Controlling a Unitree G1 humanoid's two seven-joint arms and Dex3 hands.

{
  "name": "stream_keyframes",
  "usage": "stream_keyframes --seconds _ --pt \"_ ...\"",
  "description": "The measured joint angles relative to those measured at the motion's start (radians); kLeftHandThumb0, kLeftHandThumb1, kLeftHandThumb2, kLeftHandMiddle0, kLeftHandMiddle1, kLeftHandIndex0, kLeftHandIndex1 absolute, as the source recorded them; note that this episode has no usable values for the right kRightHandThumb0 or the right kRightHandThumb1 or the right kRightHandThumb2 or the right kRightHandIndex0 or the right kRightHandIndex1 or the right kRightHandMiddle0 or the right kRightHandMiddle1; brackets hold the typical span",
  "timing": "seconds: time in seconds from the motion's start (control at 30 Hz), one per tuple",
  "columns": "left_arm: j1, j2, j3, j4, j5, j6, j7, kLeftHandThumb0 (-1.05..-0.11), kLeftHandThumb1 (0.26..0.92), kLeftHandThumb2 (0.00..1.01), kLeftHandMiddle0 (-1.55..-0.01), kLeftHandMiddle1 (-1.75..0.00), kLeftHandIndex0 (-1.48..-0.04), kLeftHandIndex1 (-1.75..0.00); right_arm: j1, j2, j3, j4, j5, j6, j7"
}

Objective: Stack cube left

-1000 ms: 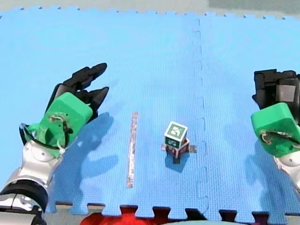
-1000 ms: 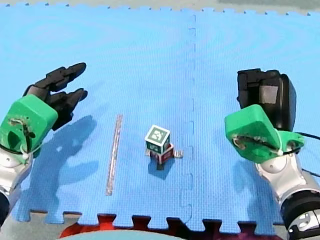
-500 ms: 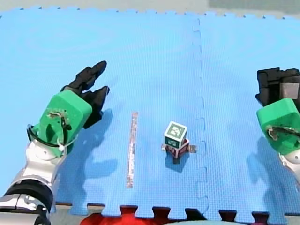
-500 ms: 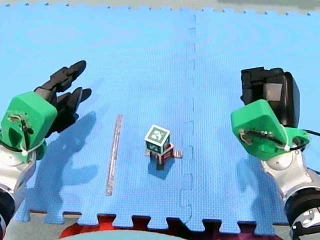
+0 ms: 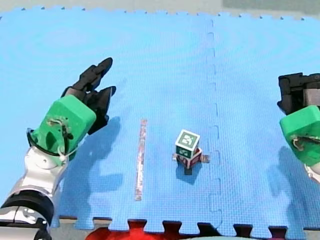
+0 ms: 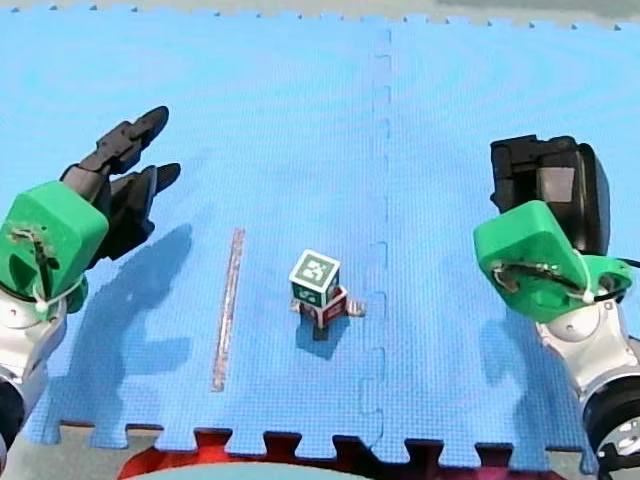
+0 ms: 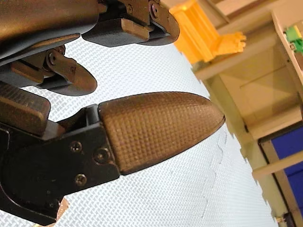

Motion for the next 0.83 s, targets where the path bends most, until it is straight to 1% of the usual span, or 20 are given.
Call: stream_keyframes --seconds 0.23,0.53,0.83 --pt "0.0 0.006 0.011 -0.002 -0.014 0.003 -0.027 -1.048 0.921 0.77 -0.46 0.0 -0.24 0.0 0.0 -0.002 0.002 0.002 0.0 0.0 0.0" --pt "0.0 0.015 0.027 -0.002 -0.027 0.017 -0.045 -1.048 0.921 0.78 -0.46 0.0 -0.24 0.0 -0.011 -0.001 0.008 0.01 -0.003 0.003 -0.002" --pt "-0.002 0.022 0.035 -0.001 -0.04 0.023 -0.058 -1.048 0.921 0.78 -0.47 0.0 -0.24 0.0 -0.012 0.0 0.009 0.012 -0.003 0.003 -0.003"
